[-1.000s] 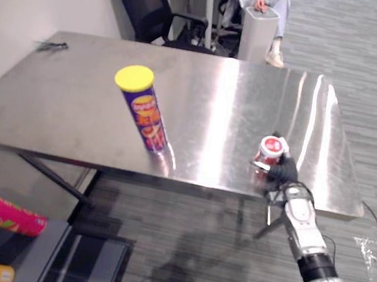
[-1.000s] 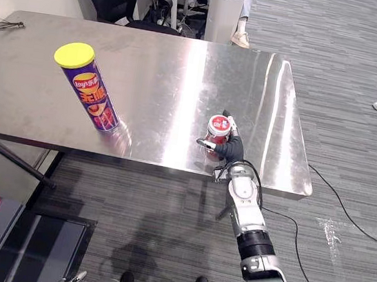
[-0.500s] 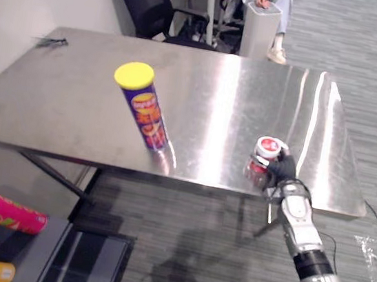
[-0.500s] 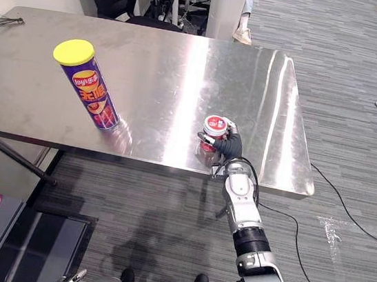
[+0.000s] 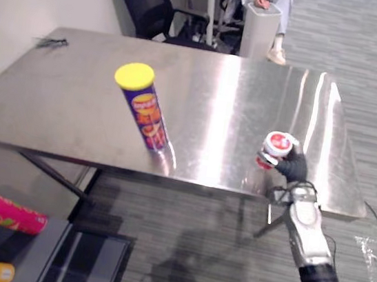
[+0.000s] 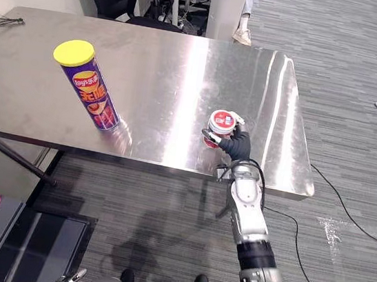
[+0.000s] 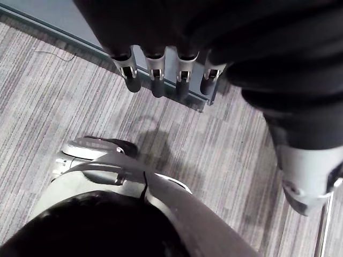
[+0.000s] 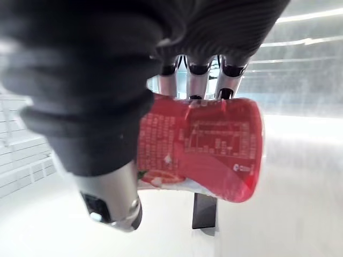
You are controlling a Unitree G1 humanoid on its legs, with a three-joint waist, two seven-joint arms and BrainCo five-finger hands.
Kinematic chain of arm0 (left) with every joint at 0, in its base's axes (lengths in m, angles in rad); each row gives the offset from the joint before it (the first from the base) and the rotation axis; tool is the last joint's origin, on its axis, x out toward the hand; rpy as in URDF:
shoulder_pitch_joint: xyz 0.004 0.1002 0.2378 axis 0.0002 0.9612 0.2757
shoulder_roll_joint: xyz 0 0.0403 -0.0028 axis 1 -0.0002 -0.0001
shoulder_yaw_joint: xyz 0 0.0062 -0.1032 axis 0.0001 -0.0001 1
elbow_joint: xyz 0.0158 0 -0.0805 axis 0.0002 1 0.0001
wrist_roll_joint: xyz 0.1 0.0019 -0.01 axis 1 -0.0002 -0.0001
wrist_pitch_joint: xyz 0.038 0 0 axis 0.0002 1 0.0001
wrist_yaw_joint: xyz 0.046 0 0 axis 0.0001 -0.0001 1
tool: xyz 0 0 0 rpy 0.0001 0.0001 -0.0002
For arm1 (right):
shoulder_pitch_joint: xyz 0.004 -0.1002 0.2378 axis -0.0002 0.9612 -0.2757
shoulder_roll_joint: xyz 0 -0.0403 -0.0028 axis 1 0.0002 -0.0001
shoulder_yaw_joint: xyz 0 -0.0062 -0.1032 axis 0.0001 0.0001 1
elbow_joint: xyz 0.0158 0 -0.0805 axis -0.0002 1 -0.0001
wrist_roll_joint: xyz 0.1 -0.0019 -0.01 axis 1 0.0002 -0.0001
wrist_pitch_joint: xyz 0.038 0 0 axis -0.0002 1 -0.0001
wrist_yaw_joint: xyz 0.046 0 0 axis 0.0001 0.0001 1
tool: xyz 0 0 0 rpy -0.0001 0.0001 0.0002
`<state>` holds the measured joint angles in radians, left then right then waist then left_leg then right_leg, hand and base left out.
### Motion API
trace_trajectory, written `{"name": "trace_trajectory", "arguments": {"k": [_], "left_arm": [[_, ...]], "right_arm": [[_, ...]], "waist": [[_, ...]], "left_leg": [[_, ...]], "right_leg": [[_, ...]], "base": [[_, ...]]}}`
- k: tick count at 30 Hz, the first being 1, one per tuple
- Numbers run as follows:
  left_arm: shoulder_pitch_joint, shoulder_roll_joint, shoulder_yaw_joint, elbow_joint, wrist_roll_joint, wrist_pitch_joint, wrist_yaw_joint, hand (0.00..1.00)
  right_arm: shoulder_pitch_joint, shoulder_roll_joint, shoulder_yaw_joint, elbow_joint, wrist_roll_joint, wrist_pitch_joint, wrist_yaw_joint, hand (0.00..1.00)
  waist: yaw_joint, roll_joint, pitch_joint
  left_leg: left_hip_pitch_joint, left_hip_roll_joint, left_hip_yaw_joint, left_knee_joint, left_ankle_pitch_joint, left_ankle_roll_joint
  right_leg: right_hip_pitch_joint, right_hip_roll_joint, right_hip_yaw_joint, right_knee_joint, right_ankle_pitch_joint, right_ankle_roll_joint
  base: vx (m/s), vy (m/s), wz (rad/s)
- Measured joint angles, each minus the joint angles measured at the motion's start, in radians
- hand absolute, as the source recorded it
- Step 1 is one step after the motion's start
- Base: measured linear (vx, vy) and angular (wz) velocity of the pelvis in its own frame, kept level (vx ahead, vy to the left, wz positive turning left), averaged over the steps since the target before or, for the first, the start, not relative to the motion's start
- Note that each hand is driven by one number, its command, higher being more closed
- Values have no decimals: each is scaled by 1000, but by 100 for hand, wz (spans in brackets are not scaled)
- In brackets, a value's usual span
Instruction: Put the gum and the chips on the shelf.
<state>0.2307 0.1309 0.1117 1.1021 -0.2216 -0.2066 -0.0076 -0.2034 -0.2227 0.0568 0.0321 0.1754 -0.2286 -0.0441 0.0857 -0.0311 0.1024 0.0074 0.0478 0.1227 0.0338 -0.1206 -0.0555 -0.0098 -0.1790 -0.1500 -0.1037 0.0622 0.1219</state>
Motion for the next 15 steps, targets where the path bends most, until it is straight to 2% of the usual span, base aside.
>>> {"name": "trace_trajectory", "arguments": {"k": [6,13,15], "left_arm": [[6,-1,14,1,0,-1,-1,0],[11,0,14,5,0,-1,0,0],[10,-1,26,3,0,-1,-4,0]], "right_arm": [[155,-14,-35,-192,39,-30,63,100],[288,-10,-116,-300,78,-43,94,100],[321,2,-162,-322,102,-44,98,100]], "waist": [[-20,-9,-7],[-30,-11,-44],[-47,-12,-49]], "left_leg": [[0,2,0,5,0,0],[-2,3,-3,11,0,-1],[-4,2,-27,21,-1,-1]], "right_leg": [[1,1,-1,0,0,0],[3,1,-4,2,-1,1],[18,0,-21,7,-2,0]], "base": [[-50,-22,-1],[-11,-6,1],[-1,-7,24]]}}
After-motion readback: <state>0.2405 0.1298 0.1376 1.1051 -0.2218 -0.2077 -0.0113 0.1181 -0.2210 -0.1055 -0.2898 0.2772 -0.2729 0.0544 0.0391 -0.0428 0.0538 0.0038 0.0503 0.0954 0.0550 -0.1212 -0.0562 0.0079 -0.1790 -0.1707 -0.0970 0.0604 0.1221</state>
